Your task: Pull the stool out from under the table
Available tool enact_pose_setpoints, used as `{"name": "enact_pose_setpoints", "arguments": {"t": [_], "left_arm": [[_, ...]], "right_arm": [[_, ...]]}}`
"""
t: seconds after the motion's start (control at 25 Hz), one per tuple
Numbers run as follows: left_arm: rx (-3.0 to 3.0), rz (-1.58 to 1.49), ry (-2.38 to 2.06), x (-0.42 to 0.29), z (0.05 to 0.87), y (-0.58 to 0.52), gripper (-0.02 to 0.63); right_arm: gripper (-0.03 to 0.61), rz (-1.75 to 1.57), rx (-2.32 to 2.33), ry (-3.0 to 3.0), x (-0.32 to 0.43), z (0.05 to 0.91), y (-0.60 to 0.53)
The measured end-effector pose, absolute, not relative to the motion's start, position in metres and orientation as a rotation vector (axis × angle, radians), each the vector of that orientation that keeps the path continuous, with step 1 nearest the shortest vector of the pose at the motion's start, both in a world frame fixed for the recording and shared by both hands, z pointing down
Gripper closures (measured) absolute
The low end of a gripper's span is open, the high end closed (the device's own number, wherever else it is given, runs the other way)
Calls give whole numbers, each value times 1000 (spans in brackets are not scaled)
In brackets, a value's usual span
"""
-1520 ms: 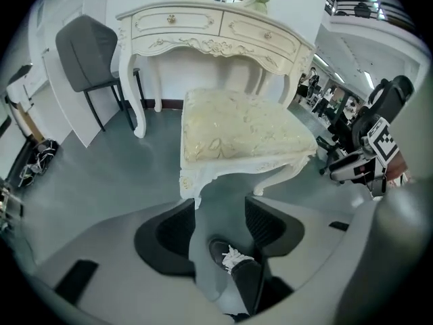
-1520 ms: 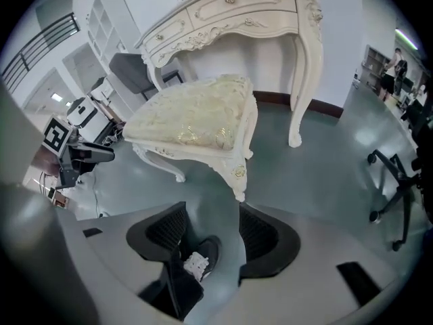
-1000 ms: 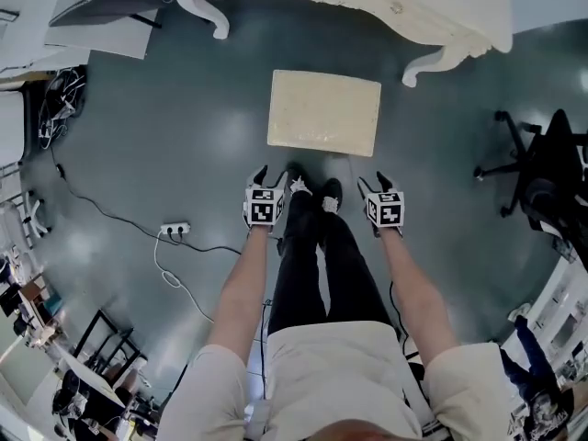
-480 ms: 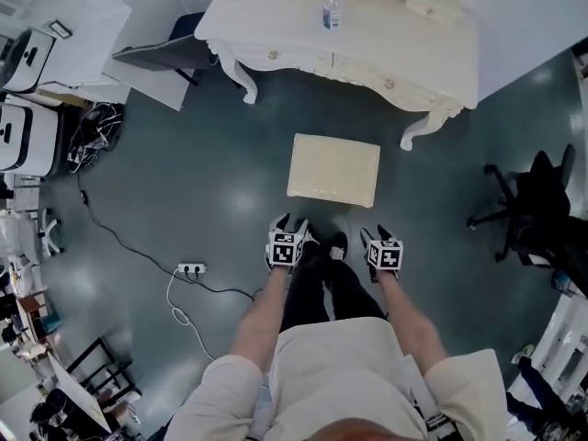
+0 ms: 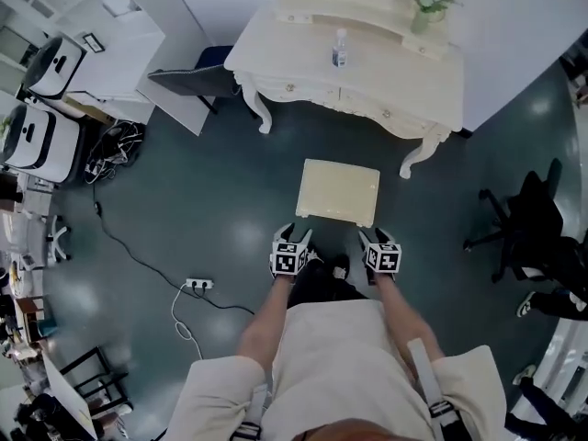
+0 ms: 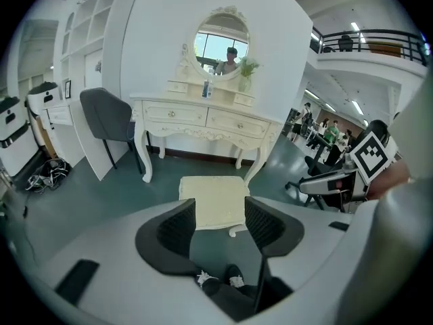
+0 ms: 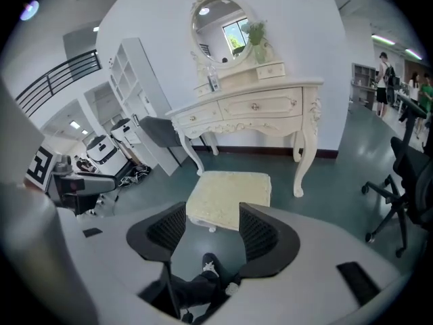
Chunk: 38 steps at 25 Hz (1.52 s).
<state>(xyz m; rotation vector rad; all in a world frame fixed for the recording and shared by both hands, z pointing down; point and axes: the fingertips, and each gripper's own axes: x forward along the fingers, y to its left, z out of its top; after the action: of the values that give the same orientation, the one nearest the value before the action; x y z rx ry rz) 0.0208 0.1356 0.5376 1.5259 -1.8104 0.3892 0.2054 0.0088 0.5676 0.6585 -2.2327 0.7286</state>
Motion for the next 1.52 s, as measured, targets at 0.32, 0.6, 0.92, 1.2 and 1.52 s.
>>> {"name": "enact_pose_setpoints", "arguments": {"t": [0.32, 0.6, 0.92, 1.2, 1.52], "left_arm": [[1513, 244, -1895, 43, 479, 143, 376], [1602, 289, -1886, 48, 462, 131, 376], [1581, 281, -1913, 36, 458, 133, 383], [1586, 259, -1958, 30, 446, 123, 440], [1614, 244, -1971, 40, 439, 114, 573]], "right_arm": [[302, 795, 708, -2313, 208, 517, 16], [302, 846, 663, -2297, 219, 523, 13], [310, 728, 534, -2364, 199, 502, 29], [378, 672, 495, -2374, 195, 499, 27], [470, 637, 521, -2365, 204, 504, 24]]}}
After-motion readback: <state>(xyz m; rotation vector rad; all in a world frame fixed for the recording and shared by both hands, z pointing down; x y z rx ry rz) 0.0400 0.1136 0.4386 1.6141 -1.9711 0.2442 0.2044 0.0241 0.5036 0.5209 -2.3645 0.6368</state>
